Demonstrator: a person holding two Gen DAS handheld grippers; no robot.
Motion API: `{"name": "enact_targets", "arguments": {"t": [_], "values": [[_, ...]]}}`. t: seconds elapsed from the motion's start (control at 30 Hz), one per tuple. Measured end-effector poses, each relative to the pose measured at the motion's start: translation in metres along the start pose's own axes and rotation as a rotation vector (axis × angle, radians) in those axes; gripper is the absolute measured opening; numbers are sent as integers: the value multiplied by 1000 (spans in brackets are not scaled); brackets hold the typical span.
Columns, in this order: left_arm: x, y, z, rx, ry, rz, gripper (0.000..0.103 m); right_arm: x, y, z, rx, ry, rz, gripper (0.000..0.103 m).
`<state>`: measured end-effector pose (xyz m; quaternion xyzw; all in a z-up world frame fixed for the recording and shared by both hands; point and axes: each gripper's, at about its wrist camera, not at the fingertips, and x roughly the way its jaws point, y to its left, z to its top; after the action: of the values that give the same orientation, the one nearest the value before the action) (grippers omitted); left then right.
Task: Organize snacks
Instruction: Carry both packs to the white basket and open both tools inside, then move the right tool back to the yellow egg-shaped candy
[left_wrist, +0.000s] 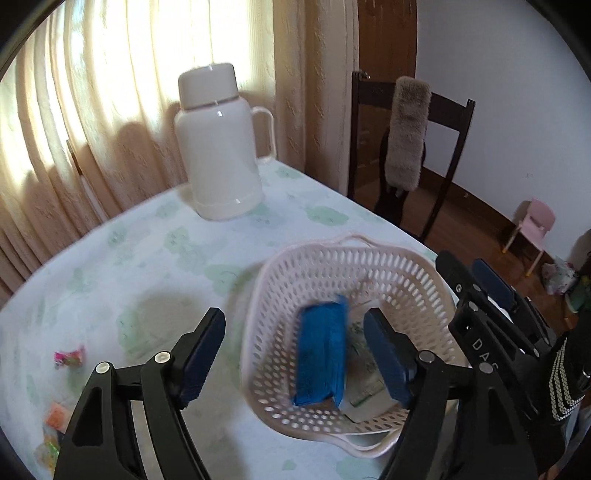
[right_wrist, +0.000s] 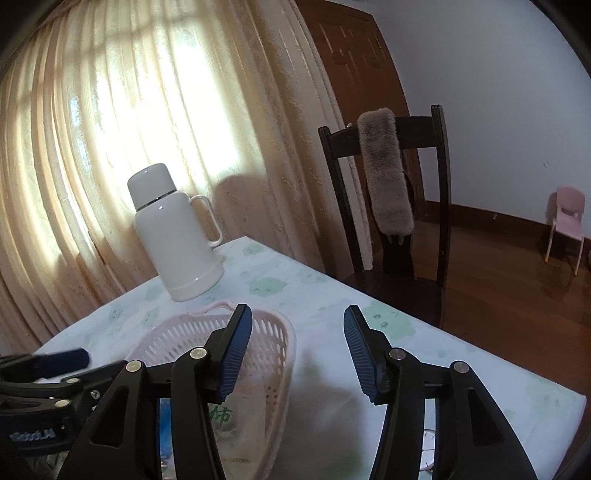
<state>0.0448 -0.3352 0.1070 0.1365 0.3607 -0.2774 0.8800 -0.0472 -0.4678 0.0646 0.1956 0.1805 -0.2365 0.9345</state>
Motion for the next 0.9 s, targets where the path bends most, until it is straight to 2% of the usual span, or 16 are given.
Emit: {"name": "enact_targets", "arguments": {"t": [0.33,0.7,0.9], "values": [[-17,6,-2,41,-77,136,78,0,1,-2,-20,-6,-17,55],[-37,50,-12,-27,-81,215,79,-6,6,-2,-56,-55,-22,56],[-51,81,-25,-71,-77,260,81,-16,14,-4,-103,-122,-67,56]]}}
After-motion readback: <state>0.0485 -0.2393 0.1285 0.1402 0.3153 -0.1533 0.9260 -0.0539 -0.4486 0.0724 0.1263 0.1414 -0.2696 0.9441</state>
